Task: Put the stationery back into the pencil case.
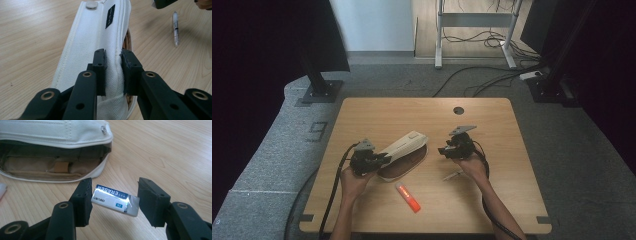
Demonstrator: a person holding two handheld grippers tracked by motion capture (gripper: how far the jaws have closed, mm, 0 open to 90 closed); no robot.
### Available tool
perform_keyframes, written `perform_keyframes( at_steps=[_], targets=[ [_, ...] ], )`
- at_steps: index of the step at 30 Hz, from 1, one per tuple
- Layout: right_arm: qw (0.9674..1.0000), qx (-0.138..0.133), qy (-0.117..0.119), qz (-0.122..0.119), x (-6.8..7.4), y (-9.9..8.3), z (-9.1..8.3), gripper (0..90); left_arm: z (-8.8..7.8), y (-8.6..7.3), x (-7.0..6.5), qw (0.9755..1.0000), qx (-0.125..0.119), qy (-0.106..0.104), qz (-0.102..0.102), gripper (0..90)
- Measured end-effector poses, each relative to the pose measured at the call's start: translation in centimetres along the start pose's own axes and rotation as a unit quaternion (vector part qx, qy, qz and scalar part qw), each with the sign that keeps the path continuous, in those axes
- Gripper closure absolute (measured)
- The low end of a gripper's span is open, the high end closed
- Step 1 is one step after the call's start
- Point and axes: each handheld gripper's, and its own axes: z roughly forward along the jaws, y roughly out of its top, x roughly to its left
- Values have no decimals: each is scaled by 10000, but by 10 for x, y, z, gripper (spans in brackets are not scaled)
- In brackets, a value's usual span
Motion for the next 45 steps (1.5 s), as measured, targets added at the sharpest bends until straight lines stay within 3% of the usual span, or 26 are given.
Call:
perform_keyframes(
  at_steps=[25,45],
  targets=[
    [9992,146,295,-241,34,21,46,456,-2,1,-1,10000,-37,-1,27,751],
    [9988,203,232,-370,48,29,78,456,-3,2,-2,10000,-71,-35,24,752]
  ],
)
